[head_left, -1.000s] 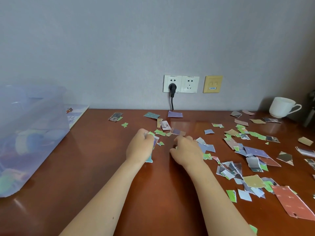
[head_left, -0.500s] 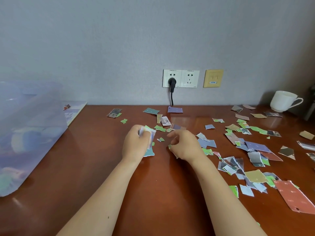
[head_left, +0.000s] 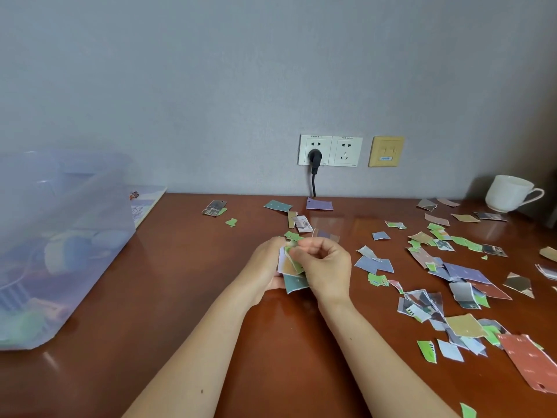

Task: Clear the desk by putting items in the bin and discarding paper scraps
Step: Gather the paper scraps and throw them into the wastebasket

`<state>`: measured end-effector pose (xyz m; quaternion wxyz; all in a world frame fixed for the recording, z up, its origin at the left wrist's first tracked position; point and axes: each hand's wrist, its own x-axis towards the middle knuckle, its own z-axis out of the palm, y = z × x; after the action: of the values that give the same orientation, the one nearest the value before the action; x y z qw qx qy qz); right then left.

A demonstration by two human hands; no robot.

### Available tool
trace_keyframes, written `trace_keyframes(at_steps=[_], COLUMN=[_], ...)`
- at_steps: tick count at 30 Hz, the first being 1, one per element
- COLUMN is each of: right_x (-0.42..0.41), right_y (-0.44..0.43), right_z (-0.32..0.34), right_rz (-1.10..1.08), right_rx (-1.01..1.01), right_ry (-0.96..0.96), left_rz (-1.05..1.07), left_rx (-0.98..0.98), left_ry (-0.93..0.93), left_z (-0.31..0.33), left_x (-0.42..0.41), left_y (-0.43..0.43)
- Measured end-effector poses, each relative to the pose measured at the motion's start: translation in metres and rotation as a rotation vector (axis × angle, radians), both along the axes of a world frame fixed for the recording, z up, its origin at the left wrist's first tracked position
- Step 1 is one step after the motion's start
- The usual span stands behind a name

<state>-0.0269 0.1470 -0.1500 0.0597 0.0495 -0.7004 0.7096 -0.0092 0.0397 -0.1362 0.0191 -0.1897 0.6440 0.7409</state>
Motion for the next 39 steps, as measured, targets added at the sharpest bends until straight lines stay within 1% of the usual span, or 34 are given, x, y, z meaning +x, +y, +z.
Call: trace_keyframes(at_steps=[2,4,7,9,12,13,14,16,18,20,23,27,33,35,39], right_x=[-0.001,-0.002,-0.007,-0.014,-0.026,-0.030,-0.031,-0.029,-0.030,-0.030,-0.032,-0.039,-0.039,-0.039,-0.036], right_y=[0.000,0.001,0.004,0.008,0.005,0.000,-0.005,-0.014,-0.021,-0.023,-0.021,-0.020,-0.018,-0.015,-0.014], right_z=[-0.001,0.000,0.004,0.008,0.008,0.007,0.006,0.005,0.004,0.003,0.001,-0.002,-0.005,-0.003,0.003], right_rz=[0.002,0.014,-0.050,-0.068,0.074,0.118,0.146,0.162,0.146,0.142,0.161,0.180,0.173,0.151,0.042], right_rx=[0.079,0.154,0.236,0.418,0.909,1.025,1.085,1.117,1.118,1.076,0.967,0.919,0.768,0.667,0.322], right_ry=[0.069,0.128,0.212,0.212,0.125,0.105,0.092,0.091,0.131,0.147,0.115,0.107,0.088,0.061,0.043], left_rz=[-0.056,-0.067,0.041,0.156,0.261,0.278,0.294,0.316,0.335,0.353,0.367,0.340,0.307,0.311,0.325], left_rx=[-0.078,-0.143,-0.263,-0.314,-0.377,-0.383,-0.383,-0.375,-0.393,-0.410,-0.412,-0.404,-0.433,-0.437,-0.427], left_ry=[0.038,0.066,0.125,0.163,0.183,0.183,0.187,0.188,0.181,0.171,0.153,0.148,0.135,0.141,0.156], left_z=[-0.003,-0.005,-0.005,-0.003,-0.004,-0.005,-0.006,-0.008,-0.010,-0.012,-0.013,-0.014,-0.016,-0.016,-0.015], left_x=[0.002,0.002,-0.002,-0.003,-0.002,-0.002,-0.002,-0.004,-0.005,-0.005,-0.006,-0.004,-0.007,-0.007,-0.007], left_y=[-0.004,-0.007,-0.014,-0.020,-0.027,-0.029,-0.031,-0.034,-0.037,-0.041,-0.046,-0.043,-0.040,-0.039,-0.038])
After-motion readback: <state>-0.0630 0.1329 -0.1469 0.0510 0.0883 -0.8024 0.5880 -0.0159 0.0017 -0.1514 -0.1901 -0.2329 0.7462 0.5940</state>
